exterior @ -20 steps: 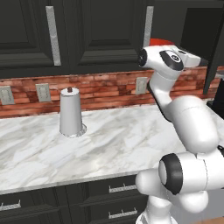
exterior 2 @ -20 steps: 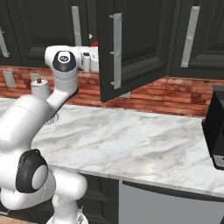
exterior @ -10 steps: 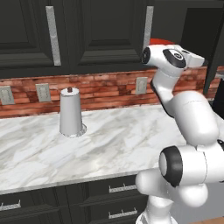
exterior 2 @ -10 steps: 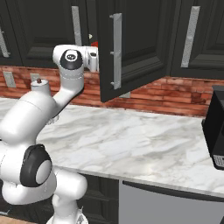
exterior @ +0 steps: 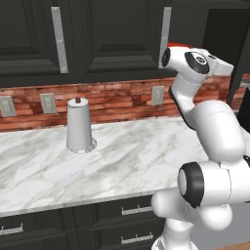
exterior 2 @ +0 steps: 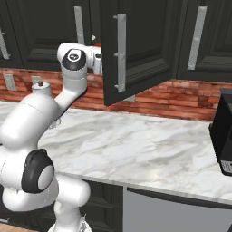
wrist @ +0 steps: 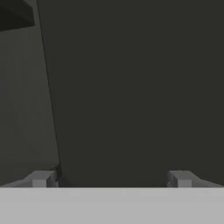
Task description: Move the bowls from the cabinet to the plates on the dining table.
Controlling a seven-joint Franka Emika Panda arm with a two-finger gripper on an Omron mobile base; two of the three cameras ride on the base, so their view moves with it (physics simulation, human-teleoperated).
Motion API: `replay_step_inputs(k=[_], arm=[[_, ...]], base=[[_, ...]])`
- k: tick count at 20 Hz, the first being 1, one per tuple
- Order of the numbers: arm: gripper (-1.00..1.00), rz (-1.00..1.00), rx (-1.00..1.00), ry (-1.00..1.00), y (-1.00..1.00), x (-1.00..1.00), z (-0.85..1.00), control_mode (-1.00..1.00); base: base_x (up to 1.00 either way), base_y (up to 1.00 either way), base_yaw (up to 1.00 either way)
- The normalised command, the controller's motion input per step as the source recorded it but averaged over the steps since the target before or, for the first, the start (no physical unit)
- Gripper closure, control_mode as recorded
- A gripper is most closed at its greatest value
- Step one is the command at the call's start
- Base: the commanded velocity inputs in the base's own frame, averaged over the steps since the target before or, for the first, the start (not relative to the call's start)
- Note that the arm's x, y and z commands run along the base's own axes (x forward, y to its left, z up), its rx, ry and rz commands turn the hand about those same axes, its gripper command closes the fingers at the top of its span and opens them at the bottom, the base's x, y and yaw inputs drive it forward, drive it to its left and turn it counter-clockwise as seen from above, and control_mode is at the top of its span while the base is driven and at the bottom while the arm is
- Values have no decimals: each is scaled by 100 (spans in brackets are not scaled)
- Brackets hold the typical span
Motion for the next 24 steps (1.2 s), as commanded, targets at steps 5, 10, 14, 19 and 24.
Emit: replay_step_inputs(k=[5,10,14,19,24], arm=[[-100,-15,0,-3,7,-38,-1,-100],[-100,-12,0,-3,-3,-40,1,-100],[-100,-9,0,-3,-22,-37,4,-100],[-100,-5,0,-1,-35,-11,6,-100],[-100,7,0,0,-38,24,-2,-100]], base=[[0,0,0],[0,0,0],[0,0,0],[0,0,0],[0,0,0]])
